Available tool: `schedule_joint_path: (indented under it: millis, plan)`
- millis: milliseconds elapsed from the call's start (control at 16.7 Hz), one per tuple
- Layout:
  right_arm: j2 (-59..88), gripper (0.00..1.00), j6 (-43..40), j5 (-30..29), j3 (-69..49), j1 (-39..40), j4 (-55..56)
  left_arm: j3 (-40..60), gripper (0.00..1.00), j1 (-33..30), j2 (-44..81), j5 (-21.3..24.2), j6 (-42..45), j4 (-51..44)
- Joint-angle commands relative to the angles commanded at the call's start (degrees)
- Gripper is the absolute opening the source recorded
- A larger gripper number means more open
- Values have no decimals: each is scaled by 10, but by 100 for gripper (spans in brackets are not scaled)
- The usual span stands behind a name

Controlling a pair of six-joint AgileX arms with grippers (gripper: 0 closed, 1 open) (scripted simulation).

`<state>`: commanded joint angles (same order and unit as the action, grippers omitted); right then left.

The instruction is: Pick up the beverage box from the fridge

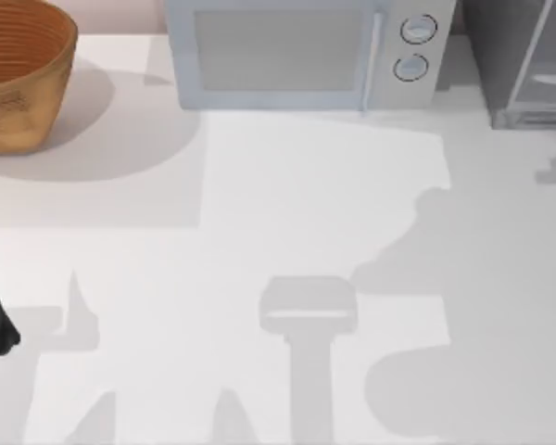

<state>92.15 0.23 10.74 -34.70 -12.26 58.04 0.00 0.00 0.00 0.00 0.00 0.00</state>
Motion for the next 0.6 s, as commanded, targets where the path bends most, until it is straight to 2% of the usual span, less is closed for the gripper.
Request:
schedule_joint_path:
  millis: [600]
  plan:
    - [-608,0,1,-66,231,74,-374,0,100,0,0,0,0,0]
